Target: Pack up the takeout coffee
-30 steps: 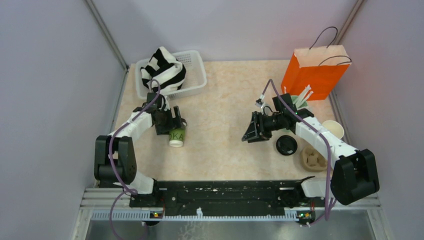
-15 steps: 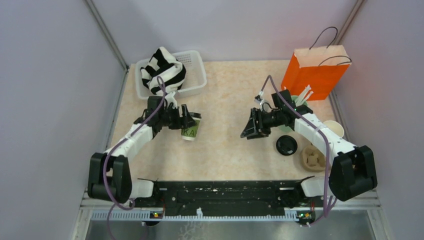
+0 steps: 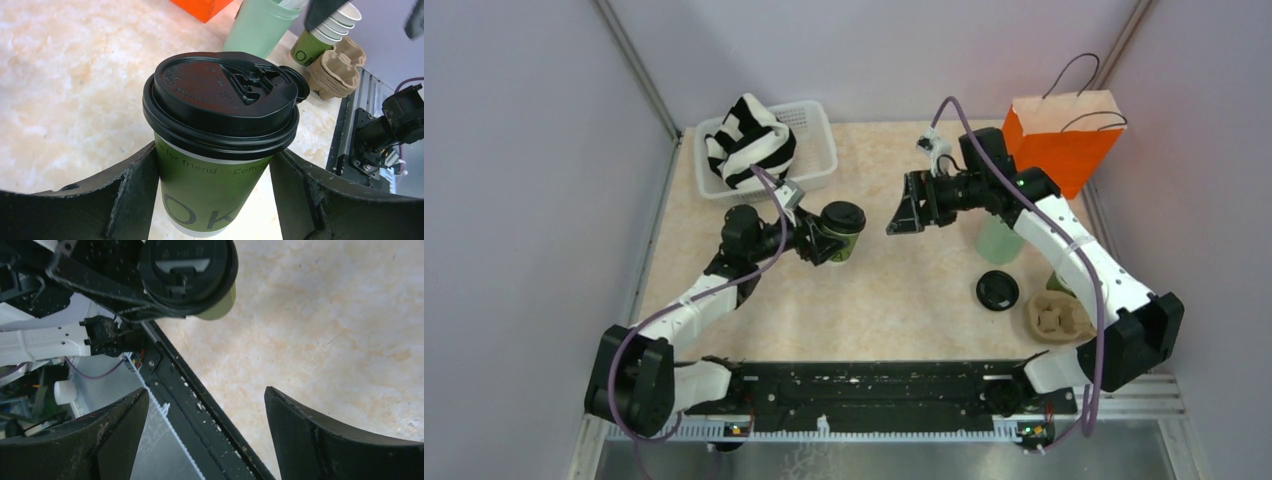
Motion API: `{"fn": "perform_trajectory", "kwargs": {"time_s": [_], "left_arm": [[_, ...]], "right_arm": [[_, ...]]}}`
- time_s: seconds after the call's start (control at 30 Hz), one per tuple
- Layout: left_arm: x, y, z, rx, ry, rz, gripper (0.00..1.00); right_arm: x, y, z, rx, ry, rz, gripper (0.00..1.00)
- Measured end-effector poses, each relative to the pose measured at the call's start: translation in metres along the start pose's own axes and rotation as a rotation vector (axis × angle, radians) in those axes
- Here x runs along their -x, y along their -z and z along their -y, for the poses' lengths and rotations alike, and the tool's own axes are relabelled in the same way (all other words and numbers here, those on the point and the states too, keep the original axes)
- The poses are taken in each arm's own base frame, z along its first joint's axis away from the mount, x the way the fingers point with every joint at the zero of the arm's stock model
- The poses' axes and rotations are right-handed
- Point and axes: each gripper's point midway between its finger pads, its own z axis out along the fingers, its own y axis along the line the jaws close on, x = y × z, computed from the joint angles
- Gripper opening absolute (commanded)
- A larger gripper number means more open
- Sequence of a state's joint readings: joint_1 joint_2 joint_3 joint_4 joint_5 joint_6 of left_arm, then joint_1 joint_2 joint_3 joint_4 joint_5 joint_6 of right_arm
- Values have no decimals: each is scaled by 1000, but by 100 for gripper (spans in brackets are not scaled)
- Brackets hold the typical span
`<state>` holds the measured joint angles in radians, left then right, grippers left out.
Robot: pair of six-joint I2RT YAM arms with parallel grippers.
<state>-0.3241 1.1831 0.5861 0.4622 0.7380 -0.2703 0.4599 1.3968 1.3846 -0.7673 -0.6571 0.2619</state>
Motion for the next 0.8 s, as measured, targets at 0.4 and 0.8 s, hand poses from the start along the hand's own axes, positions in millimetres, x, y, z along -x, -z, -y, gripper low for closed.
{"fn": "perform_trajectory", "kwargs": {"time_s": [0.4, 0.8], "left_arm": [[-15, -48, 5, -105, -174, 112, 69], [-60, -78, -2, -82, -237, 192, 65]], "right_arm": [[30, -34, 28, -115, -108, 26, 91], [47, -52, 65, -262, -198, 83, 91]]}}
